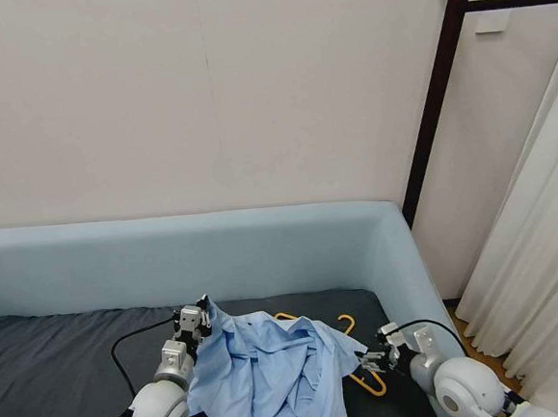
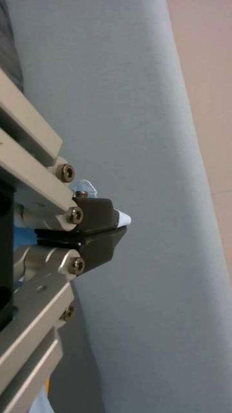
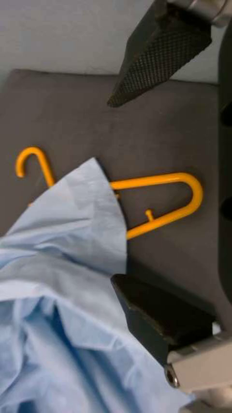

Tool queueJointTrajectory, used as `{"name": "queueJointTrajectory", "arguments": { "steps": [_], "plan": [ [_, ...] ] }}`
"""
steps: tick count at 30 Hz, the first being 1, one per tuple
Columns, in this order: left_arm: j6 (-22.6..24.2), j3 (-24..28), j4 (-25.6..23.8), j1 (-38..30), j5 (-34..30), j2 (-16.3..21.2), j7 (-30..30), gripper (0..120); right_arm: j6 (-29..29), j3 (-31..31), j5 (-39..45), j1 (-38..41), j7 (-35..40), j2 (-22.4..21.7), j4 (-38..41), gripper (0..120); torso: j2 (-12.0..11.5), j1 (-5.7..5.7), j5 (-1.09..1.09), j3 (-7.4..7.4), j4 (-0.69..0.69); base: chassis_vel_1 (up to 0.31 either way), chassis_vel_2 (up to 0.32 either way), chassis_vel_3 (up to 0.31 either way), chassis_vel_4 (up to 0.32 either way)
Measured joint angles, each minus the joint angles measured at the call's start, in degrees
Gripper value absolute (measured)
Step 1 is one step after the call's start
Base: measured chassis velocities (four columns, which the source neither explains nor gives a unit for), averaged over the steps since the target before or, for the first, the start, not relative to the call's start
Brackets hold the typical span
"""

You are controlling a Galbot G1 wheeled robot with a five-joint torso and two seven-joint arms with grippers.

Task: Pick up the clothes from the sofa and hang them on the clothes hanger.

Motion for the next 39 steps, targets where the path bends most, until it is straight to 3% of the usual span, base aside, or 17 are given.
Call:
{"name": "queueJointTrajectory", "arguments": {
  "steps": [12,15,20,24,39],
  "plan": [
    [0.0,0.4,-1.0,0.2,-0.3,0.6,0.2,0,6.1,-5.2,-7.1,7.6,-3.0,9.4,-18.8,100,0.0,0.0,-0.01,0.0,0.01,0.0,0.0,0.0,0.0],
    [0.0,0.3,-1.3,0.4,-0.3,0.9,0.2,0,6.7,-5.2,-7.7,8.4,-3.5,10.2,-21.1,97,0.0,0.0,-0.01,0.0,0.0,0.0,0.0,0.0,0.0],
    [-0.6,-0.3,-1.5,0.8,0.2,1.0,0.5,0,8.6,-6.2,-8.3,9.8,-4.5,10.8,-25.3,81,0.0,0.0,0.0,0.0,0.0,0.0,0.0,0.0,0.0],
    [-1.0,-0.9,-1.6,2.0,0.7,0.8,0.7,0,9.0,-6.9,-9.2,10.0,-5.4,10.8,-26.9,82,0.0,0.0,-0.01,0.0,0.0,0.0,0.0,0.0,0.0],
    [-1.2,-1.4,-2.4,2.1,0.7,-0.1,0.5,0,7.4,-9.2,-8.6,11.0,-6.6,10.6,-29.0,33,0.0,0.0,-0.01,0.0,0.01,0.0,0.0,0.0,0.0]
  ]
}}
